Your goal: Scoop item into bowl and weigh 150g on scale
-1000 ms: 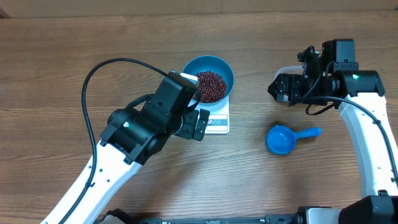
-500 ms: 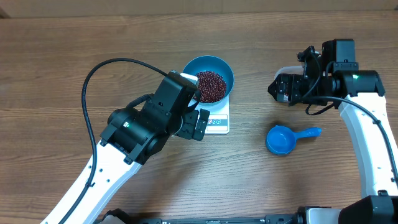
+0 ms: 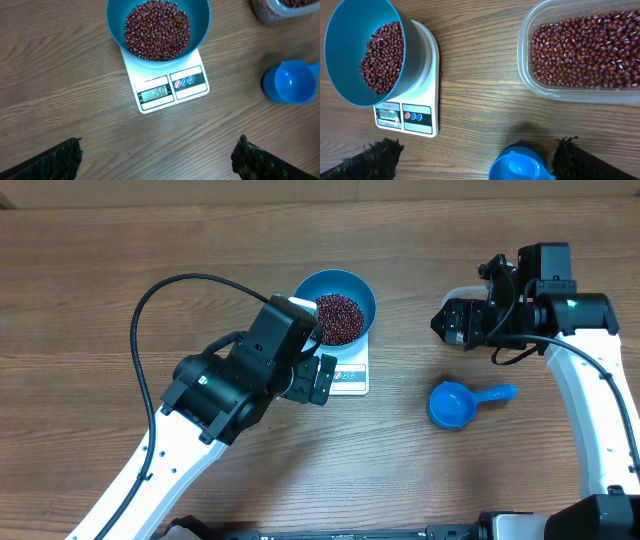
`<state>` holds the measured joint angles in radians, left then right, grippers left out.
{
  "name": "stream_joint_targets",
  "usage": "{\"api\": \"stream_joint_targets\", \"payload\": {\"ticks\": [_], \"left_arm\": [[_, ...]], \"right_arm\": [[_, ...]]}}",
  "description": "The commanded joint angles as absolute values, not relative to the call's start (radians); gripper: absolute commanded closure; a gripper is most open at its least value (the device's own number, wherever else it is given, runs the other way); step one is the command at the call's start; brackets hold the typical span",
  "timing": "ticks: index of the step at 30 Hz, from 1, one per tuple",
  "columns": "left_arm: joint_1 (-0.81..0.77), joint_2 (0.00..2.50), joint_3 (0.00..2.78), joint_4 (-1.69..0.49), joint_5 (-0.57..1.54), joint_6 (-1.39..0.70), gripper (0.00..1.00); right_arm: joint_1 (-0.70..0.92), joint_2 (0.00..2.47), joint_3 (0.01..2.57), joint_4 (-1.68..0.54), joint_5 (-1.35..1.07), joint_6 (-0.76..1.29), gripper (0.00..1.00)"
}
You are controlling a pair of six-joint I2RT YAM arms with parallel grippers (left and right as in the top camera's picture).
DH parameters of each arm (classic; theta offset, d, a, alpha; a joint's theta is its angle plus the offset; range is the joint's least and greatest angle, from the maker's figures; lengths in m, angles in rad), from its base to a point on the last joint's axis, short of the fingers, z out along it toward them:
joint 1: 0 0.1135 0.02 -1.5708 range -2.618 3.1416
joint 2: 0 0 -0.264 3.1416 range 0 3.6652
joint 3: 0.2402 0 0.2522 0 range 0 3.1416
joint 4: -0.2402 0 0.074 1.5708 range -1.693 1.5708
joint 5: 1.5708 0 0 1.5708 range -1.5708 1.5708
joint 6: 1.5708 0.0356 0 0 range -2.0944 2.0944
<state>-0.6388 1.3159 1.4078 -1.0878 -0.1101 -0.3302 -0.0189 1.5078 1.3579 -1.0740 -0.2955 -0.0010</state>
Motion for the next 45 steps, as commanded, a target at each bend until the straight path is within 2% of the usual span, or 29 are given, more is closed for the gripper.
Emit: {"api": "stream_joint_targets", "payload": {"ticks": [1,6,10,16,21,26,29,34,39,45], "left_arm": [[-0.636,1.288,1.407,-1.061,-0.13,-0.431,0.0],[-0.608,1.102,1.243,-0.814,-0.131,-0.468,0.0],[-0.461,0.896,0.968,-0.542,-0.099,-0.469,0.0],[-0.243,0.634,0.676,-0.392,0.018,-0.468,0.0],[-0.139,0.388,0.517,-0.365,-0.026,-0.467,0.0],[-0.085,0.226,0.36,-0.28,-0.08,-0.467,0.0],[-0.07,0.14,0.219,-0.086,-0.091,-0.448,0.0],[-0.07,0.047,0.077,0.105,-0.136,-0.449,0.0],[-0.07,0.003,0.004,0.154,-0.16,-0.45,0.0],[-0.07,0.003,0.004,0.006,-0.149,-0.474,0.0]], "right_arm": [[-0.016,1.504,1.376,-1.07,-0.285,-0.009,0.0],[-0.016,1.504,1.376,-1.07,-0.285,-0.009,0.0],[-0.016,1.504,1.376,-1.069,-0.284,-0.009,0.0],[-0.016,1.504,1.376,-1.07,-0.285,-0.009,0.0],[-0.016,1.504,1.376,-1.07,-0.285,-0.009,0.0],[-0.016,1.504,1.376,-1.07,-0.285,-0.009,0.0],[-0.016,1.504,1.376,-1.07,-0.285,-0.009,0.0],[-0.016,1.504,1.376,-1.07,-0.285,-0.009,0.0],[-0.016,1.504,1.376,-1.07,-0.285,-0.009,0.0],[-0.016,1.504,1.376,-1.07,-0.285,-0.009,0.0]]}}
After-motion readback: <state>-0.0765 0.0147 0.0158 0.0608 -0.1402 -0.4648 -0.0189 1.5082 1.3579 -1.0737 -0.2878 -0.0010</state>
